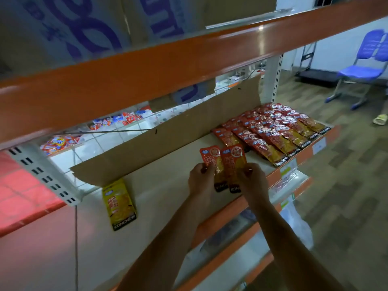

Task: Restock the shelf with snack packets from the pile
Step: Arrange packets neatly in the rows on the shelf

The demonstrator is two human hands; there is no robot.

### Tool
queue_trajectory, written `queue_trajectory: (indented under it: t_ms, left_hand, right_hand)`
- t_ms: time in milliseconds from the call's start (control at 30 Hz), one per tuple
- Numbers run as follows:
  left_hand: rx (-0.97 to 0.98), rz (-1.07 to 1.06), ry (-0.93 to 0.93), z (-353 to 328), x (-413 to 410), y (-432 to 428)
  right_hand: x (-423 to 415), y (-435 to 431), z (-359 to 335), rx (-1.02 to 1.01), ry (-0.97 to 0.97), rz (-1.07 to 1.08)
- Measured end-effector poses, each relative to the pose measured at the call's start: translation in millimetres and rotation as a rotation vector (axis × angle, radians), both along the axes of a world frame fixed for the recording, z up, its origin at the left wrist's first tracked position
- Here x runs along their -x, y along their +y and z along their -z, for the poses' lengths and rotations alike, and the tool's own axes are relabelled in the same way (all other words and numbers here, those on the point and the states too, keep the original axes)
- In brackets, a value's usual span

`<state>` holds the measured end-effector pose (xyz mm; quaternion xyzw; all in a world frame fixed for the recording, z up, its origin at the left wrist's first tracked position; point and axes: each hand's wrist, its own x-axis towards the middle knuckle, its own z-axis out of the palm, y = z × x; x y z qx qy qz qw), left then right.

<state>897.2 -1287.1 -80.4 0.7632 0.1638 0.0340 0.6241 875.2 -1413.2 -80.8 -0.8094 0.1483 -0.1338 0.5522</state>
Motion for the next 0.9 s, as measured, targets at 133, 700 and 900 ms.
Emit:
queue_trajectory:
  t_ms: [133, 700, 900]
  left_hand:
    - [-0.035, 0.052, 0.003, 2.9, -23.2, -11.4]
    - [-0.266, -0.154, 0.067, 14.0, -102.0, -75.3]
    - [-0.337, -0.197, 0.075, 14.2, -115.5, -91.9]
  right_hand:
    - [-24.8, -13.9, 1.6, 0.036, -0.007, 0.011]
    - [-136.2, -110.9, -7.2, -0.003, -0.042, -0.119]
    - [-157.9, -129.5, -4.8, 0.016, -0.044, -0.203]
